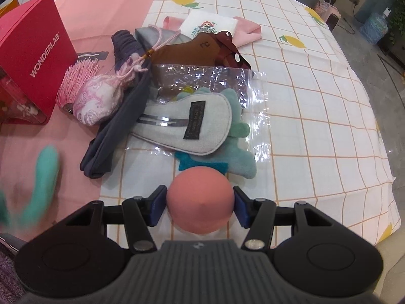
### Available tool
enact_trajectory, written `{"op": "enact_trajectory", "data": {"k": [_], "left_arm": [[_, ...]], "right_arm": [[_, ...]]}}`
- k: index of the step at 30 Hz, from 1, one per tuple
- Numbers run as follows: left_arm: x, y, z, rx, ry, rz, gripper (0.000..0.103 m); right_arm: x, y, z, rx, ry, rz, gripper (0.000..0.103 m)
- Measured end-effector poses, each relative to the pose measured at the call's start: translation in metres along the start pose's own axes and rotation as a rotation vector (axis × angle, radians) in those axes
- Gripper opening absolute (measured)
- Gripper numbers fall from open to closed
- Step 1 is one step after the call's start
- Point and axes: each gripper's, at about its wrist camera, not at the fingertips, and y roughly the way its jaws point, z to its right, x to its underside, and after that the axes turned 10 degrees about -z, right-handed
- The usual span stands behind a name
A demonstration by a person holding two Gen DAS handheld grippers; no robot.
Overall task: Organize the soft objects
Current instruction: 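Lift the teal plush pouch up off the table with the left gripper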
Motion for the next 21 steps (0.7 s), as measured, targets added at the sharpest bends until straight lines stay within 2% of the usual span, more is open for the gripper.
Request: {"op": "enact_trajectory", "data": {"k": [3,7,9,10,11,13,15,18,21], "left_arm": [[0.028,0.021,-0.013,-0.037,-0.017,-0.091,0.016],[0.044,0.032,-0.011,-0.107,0.054,-0.051,0.016],[0.044,0.036,-0.002,-0.128,0.094,-0.056,0.017],[0.042,0.041,-0.001,-0.131,0.102,-0.069,0.025],[0.041,0.045,-0.001,-0.114,0.106,-0.098,0.041],[0.042,0.05,-0.002,-0.052,0.11,-0.149,0.061],[0.047,0.045,0.0,-0.028,0.112,-0.103,0.069],[0.046,0.031,-0.002,-0.038,0.064,-0.026,0.084],[0.046,0.021,-0.01,-0.025,-0.038,-0.075,0.086]], "right_arm": [[0.0,0.0,-0.001,0.008,-0.005,0.0,0.056],[0.0,0.0,-0.001,0.01,-0.002,-0.002,0.056],[0.0,0.0,-0.001,0.011,-0.002,-0.002,0.056],[0.0,0.0,-0.001,0.012,-0.003,-0.002,0.056],[0.0,0.0,-0.001,0.011,-0.003,-0.002,0.056],[0.001,0.0,-0.001,0.011,-0.002,-0.002,0.056],[0.001,0.0,-0.002,0.012,-0.003,-0.001,0.056],[0.001,0.0,-0.002,0.012,-0.004,-0.001,0.056],[0.001,0.0,-0.002,0.014,-0.006,0.0,0.056]]}}
